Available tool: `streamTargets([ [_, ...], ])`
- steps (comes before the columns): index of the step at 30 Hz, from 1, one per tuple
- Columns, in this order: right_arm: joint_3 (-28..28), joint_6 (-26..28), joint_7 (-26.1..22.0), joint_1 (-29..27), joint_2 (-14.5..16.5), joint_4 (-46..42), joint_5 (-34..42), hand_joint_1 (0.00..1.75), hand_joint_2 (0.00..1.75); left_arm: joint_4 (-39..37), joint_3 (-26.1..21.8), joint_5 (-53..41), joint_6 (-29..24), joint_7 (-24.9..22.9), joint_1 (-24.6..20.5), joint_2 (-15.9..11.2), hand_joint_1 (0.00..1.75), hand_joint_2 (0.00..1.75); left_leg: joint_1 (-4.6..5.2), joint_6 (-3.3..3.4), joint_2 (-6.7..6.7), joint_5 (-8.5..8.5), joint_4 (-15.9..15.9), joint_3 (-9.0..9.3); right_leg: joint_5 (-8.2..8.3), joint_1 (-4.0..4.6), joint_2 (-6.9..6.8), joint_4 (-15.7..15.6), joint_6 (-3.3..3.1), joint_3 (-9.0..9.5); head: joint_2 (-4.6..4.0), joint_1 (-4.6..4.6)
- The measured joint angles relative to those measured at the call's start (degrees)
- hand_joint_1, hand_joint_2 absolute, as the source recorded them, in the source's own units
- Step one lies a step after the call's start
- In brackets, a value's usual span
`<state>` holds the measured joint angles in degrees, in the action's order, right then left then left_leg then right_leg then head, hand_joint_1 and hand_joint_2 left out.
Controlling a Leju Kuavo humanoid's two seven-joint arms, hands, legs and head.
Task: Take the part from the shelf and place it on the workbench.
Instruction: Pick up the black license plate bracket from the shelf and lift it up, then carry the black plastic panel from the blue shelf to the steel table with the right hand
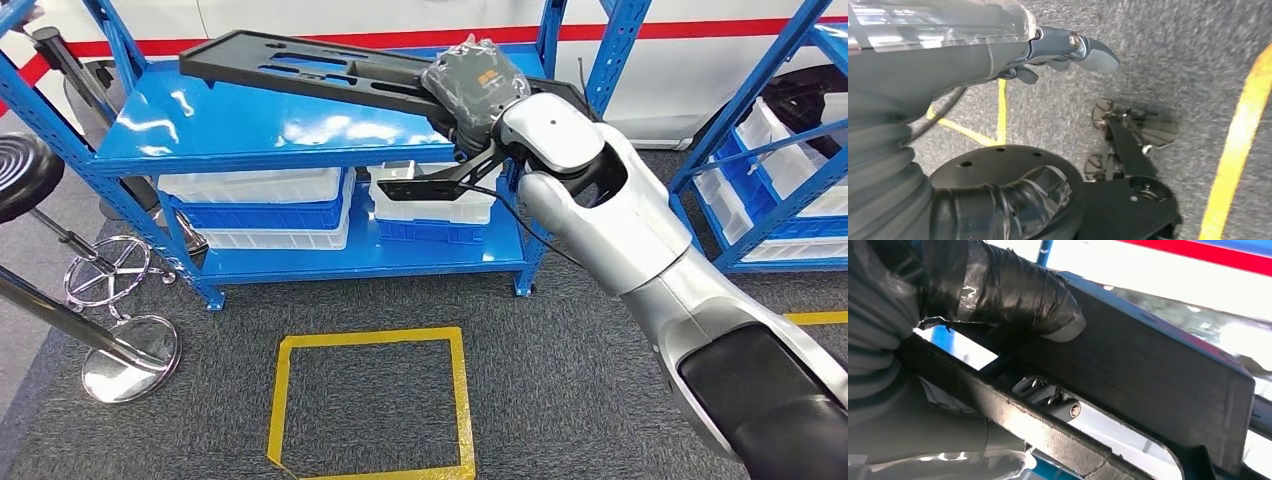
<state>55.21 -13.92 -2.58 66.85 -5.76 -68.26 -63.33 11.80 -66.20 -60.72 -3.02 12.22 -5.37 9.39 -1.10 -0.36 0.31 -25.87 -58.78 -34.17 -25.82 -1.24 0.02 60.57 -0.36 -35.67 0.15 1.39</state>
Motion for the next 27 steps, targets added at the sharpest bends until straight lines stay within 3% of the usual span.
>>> streamTargets([
  [2, 0.0, 0.01, 0.17, 0.04, 0.01, -0.05, 0.01, 1.75, 1.75, 0.0, -0.04, 0.0, -0.04, -0.02, 0.04, -0.01, 0.0, 1.75, -0.14, -0.24, -0.04, -1.61, -1.92, -0.9, 0.38, -0.18, -0.01, -0.48, -0.73, 0.09, 0.0, 0.01],
  [5, 0.02, 0.01, 0.37, 0.01, 0.08, -0.09, 0.01, 1.75, 1.75, 0.0, -0.1, 0.0, -0.06, -0.02, 0.08, -0.01, 0.0, 1.75, -0.16, -0.45, -0.05, -6.65, -12.21, -5.37, 0.56, 0.15, -0.01, -0.68, -1.3, 0.04, 0.0, 0.02],
  [7, 0.08, 0.0, 0.42, -0.12, 0.08, -0.09, 0.01, 1.75, 1.75, 0.0, -0.13, 0.0, -0.07, -0.01, 0.07, -0.01, 0.0, 1.75, -0.14, -0.48, -0.06, -7.73, -16.76, -7.46, 0.54, 0.43, -0.03, -0.61, -1.38, 0.03, 0.0, 0.01],
  [9, 0.14, 0.0, 0.43, -0.16, 0.1, -0.09, -0.01, 1.75, 1.75, 0.0, -0.13, -0.02, -0.09, 0.0, 0.07, -0.01, 0.0, 1.75, -0.11, -0.24, -0.06, -5.71, -14.73, -6.48, 0.5, 0.63, -0.01, -0.45, -1.44, 0.06, 0.0, 0.01],
  [12, 0.17, 0.0, 0.52, -0.09, 0.16, -0.28, -0.02, 1.75, 1.75, 0.0, -0.15, -0.04, -0.19, 0.02, 0.09, -0.04, 0.0, 1.75, 0.15, 0.72, -0.08, -0.8, -4.18, -1.43, 0.34, 1.0, 0.05, -0.14, -1.4, 0.05, 0.0, 0.0],
  [14, 0.17, 0.01, 0.56, -0.06, 0.17, -0.44, -0.02, 1.75, 1.75, 0.0, -0.17, -0.05, -0.23, 0.05, 0.04, -0.07, 0.0, 1.75, 0.42, 1.06, -0.09, -0.25, -0.93, -0.01, 0.45, 1.13, 0.03, -0.03, -1.03, -0.25, 0.0, -0.01],
  [17, 0.17, 0.01, 0.57, -0.13, 0.16, -0.52, -0.02, 1.75, 1.75, 0.0, -0.18, -0.07, -0.23, 0.07, 0.04, -0.02, 0.0, 1.75, 0.21, 1.39, -0.06, 0.17, 0.03, 0.16, 0.2, 1.06, -0.03, 0.3, -0.18, -0.6, 0.0, -0.04],
  [19, 0.17, 0.02, 0.61, -0.01, 0.11, -0.55, -0.04, 1.75, 1.75, 0.0, -0.19, -0.08, -0.26, 0.14, 0.07, 0.04, 0.0, 1.75, -0.14, 1.76, 0.08, 0.65, 0.61, 0.29, -2.18, 0.97, -0.01, 3.58, 0.38, -1.97, 0.0, -0.07],
  [22, 0.17, 0.02, 0.66, -0.2, -0.04, -0.51, -0.11, 1.75, 1.75, 0.0, -0.2, -0.24, -0.3, 0.34, 0.06, 0.04, 0.0, 1.75, -0.15, 1.93, 0.13, 0.78, 0.62, 0.16, -6.79, 0.49, 0.0, 13.73, 1.07, -6.41, 0.0, -0.09],
  [23, 0.17, 0.02, 0.67, -0.35, -0.09, -0.47, -0.16, 1.75, 1.75, 0.0, -0.21, -0.34, -0.28, 0.48, 0.07, 0.04, 0.0, 1.75, -0.2, 1.92, 0.11, 0.77, 0.55, 0.14, -6.82, 0.26, -0.01, 15.29, 1.26, -7.08, 0.0, -0.09],
  [24, 0.17, 0.04, 0.69, -0.47, -0.13, -0.43, -0.25, 1.75, 1.75, 0.0, -0.21, -0.46, -0.24, 0.69, 0.07, 0.05, 0.0, 1.75, -0.29, 1.86, 0.08, 0.73, 0.44, 0.13, -5.73, 0.02, -0.02, 14.66, 1.43, -6.72, 0.0, -0.09],
  [27, 0.17, 0.17, 0.81, -0.5, -0.33, -0.37, -0.48, 1.75, 1.75, 0.0, -0.2, -0.81, -0.08, 1.29, 0.06, 0.07, 0.0, 1.75, -0.47, 1.22, -0.08, 0.36, -0.2, -0.05, -0.55, -0.34, -0.06, 4.42, 1.6, -1.87, 0.0, -0.1],
])
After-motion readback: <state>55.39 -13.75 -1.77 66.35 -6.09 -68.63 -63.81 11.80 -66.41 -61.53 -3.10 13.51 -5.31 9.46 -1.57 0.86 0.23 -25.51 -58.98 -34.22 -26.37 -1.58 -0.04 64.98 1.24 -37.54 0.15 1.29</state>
